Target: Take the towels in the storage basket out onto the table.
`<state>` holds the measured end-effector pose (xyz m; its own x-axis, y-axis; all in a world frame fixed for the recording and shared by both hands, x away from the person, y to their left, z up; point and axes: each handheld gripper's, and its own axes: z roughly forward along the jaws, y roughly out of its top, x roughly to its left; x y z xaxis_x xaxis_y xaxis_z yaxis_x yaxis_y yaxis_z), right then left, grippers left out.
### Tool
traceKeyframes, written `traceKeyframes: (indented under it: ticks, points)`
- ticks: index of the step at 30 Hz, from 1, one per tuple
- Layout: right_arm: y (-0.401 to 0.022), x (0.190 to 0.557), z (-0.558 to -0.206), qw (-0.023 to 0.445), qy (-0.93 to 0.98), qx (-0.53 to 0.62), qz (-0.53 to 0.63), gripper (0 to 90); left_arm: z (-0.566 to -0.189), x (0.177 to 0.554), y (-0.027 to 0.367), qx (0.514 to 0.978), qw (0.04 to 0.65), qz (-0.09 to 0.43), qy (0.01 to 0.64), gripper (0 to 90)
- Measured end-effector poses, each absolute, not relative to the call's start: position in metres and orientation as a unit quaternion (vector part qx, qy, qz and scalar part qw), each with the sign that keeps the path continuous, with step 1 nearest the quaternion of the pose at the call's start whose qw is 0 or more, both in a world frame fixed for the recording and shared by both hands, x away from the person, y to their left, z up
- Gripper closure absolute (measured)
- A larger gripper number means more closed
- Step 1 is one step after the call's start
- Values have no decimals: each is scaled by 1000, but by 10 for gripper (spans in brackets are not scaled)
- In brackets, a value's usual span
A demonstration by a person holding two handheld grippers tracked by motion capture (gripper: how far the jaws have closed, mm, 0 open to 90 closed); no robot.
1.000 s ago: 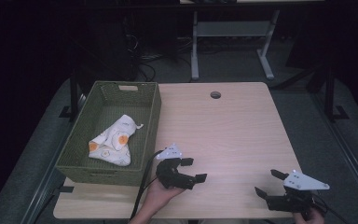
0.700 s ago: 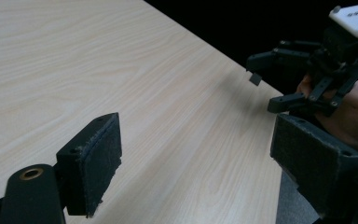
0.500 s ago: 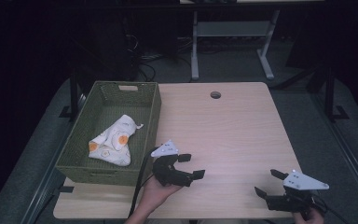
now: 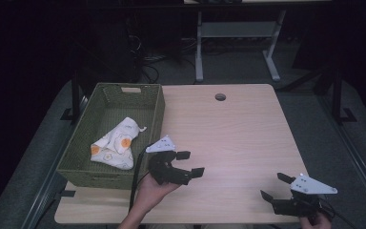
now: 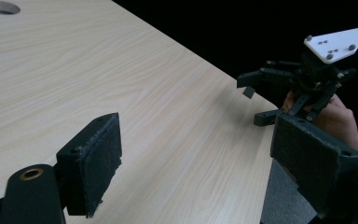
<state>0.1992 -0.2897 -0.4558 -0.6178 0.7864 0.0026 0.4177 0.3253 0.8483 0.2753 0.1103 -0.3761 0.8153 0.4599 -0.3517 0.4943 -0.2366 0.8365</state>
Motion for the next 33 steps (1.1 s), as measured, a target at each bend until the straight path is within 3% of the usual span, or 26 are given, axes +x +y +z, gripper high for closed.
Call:
traceKeyframes:
  ticks: [17, 33]
  points:
    - [-293, 197, -455, 211, 782, 389, 439, 138, -348, 303, 130, 797, 515, -34, 314, 163]
    - [-293, 197, -455, 211, 783, 389, 437, 138, -326, 331, 159, 798, 503, -15, 331, 166]
